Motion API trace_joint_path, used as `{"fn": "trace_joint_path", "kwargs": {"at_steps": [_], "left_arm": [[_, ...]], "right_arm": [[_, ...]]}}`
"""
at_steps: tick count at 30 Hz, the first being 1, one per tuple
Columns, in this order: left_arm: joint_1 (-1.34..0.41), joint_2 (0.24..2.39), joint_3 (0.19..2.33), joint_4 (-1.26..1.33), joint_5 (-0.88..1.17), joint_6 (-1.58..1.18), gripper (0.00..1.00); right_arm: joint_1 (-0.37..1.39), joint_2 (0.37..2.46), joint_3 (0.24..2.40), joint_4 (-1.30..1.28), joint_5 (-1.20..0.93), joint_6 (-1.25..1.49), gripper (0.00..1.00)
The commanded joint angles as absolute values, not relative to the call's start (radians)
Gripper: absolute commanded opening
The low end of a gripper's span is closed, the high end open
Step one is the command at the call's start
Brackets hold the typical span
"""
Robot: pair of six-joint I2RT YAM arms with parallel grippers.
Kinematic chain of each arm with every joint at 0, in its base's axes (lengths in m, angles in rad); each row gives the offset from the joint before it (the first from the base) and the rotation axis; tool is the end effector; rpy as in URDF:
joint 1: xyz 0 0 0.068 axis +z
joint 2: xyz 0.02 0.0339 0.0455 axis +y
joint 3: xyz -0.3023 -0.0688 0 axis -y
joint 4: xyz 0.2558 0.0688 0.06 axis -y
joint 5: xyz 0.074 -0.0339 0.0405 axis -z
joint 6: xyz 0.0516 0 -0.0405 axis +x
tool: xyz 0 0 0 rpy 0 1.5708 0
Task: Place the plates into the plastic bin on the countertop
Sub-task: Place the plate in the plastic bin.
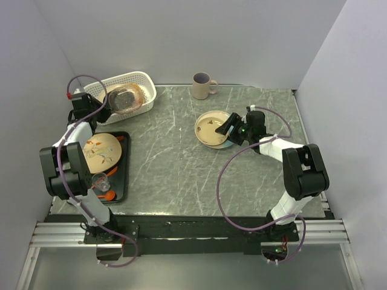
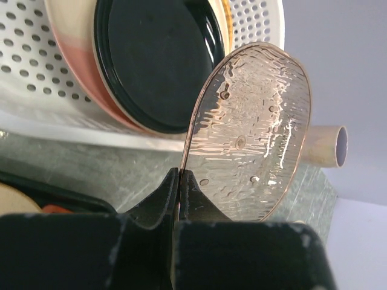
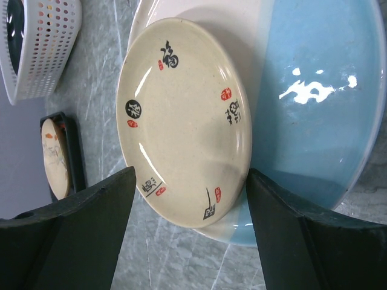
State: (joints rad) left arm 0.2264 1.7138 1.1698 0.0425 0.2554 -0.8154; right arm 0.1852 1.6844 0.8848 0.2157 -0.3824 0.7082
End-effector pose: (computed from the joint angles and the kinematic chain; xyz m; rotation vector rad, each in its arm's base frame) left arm 0.4138 0.0820 0.2721 -0.9102 1.9086 -0.6215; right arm 0.3673 0.0884 0.2051 0.3543 2.2270 0.9126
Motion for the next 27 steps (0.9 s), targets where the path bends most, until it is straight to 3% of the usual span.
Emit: {"fn": "trace_joint_path", "kwargs": {"at_steps": [1,27], "left_arm": [[0.244,1.746,1.238,0.1,0.244,-0.844,0.01],[0.27,1.905,1.417,0.057,0.199,-0.845,0.01]], "right_arm": [[0.175,1.697,0.91,0.16,-0.35,0.678,0.81],[0.17,1.717,0.908,0.158,-0.348,0.675,0.8]]}}
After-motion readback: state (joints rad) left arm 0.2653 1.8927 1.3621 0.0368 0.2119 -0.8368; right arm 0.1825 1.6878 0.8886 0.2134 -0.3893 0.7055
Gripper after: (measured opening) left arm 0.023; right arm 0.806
